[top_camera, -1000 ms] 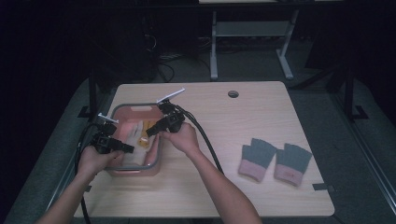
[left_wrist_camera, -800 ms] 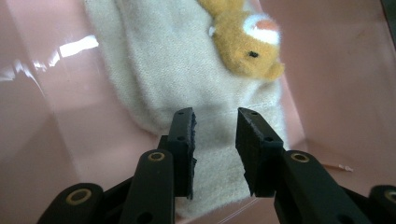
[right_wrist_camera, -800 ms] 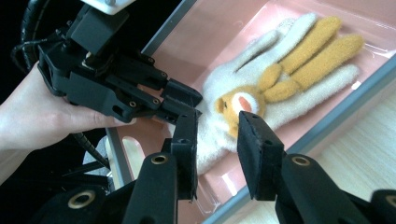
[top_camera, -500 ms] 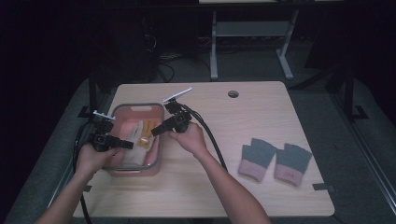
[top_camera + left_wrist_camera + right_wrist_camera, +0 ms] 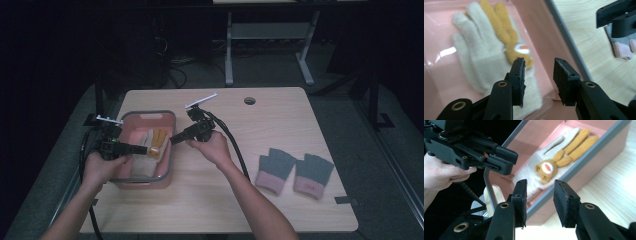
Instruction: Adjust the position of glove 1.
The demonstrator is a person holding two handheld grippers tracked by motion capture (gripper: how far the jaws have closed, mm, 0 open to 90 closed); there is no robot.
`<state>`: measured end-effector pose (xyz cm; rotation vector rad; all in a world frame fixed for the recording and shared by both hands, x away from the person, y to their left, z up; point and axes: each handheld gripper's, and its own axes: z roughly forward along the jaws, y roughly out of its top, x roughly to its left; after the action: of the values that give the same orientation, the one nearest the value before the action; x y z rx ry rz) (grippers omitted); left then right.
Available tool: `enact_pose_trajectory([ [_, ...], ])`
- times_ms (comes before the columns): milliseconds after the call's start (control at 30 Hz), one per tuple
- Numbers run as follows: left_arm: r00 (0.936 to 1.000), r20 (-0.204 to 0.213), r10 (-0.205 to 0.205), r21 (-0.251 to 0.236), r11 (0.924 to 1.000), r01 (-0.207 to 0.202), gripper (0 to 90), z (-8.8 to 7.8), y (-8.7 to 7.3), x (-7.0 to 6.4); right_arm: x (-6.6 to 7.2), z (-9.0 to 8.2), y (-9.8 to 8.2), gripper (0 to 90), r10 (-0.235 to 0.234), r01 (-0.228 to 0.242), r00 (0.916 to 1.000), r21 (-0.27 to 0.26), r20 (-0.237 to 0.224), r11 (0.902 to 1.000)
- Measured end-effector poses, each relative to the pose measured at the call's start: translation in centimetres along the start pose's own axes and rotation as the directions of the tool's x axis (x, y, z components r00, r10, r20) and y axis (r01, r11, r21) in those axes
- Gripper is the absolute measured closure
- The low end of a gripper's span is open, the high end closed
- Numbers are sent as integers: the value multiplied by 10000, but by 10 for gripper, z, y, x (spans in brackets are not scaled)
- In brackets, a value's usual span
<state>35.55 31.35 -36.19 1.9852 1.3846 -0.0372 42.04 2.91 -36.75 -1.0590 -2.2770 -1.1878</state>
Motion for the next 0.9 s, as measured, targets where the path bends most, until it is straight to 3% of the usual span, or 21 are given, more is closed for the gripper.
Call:
enact_pose_trajectory([
  [467,9971,647,401,-337,9987,-380,589,4,7,-27,-10,-31,-19,609,129,-122,9998,-419,162,9990],
  [900,9864,1506,659,-582,9966,-577,573,13,12,-53,-15,-49,-33,591,262,-245,9991,-480,337,9985],
])
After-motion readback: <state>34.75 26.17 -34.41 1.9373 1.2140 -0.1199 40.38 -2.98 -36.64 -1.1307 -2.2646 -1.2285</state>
